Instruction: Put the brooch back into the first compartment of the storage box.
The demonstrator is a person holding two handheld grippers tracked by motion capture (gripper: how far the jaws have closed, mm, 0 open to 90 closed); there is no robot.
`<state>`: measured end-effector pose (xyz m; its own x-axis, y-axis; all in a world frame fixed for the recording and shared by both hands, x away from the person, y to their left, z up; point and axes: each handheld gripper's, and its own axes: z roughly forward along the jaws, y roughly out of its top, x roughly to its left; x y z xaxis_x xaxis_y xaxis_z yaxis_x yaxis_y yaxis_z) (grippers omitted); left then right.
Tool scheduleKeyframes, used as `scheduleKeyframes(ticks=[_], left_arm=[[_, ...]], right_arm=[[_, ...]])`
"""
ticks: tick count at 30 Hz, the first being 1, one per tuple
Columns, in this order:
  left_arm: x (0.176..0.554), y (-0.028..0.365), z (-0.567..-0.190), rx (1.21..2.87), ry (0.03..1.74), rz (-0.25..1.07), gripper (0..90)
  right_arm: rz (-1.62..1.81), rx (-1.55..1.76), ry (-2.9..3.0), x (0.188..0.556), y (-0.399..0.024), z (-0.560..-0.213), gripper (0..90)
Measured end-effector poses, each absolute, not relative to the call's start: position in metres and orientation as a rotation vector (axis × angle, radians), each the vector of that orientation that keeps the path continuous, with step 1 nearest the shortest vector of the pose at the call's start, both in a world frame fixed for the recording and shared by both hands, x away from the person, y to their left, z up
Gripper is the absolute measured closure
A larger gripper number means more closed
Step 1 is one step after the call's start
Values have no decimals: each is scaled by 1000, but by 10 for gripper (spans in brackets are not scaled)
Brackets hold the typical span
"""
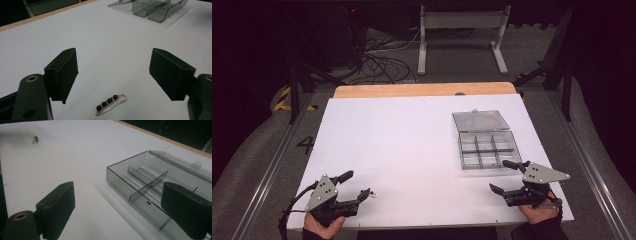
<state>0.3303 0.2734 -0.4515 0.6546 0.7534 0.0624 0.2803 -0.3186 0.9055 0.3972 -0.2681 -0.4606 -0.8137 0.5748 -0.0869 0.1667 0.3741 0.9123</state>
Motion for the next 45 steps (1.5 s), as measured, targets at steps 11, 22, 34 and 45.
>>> scheduleKeyframes(ticks=[11, 22, 34, 45], left_arm=[[330, 276, -448, 1860, 843, 581, 257], [329, 275, -444, 1899, 807, 566, 307], [340, 276, -438, 1916, 811, 562, 315], [352, 272, -435, 1950, 802, 544, 315]], right_arm=[[1428, 642, 2255, 398, -267, -461, 125], [1431, 641, 2261, 398, -267, -461, 125], [1431, 649, 2271, 399, -267, -462, 125], [1432, 652, 2277, 399, -266, -463, 125]])
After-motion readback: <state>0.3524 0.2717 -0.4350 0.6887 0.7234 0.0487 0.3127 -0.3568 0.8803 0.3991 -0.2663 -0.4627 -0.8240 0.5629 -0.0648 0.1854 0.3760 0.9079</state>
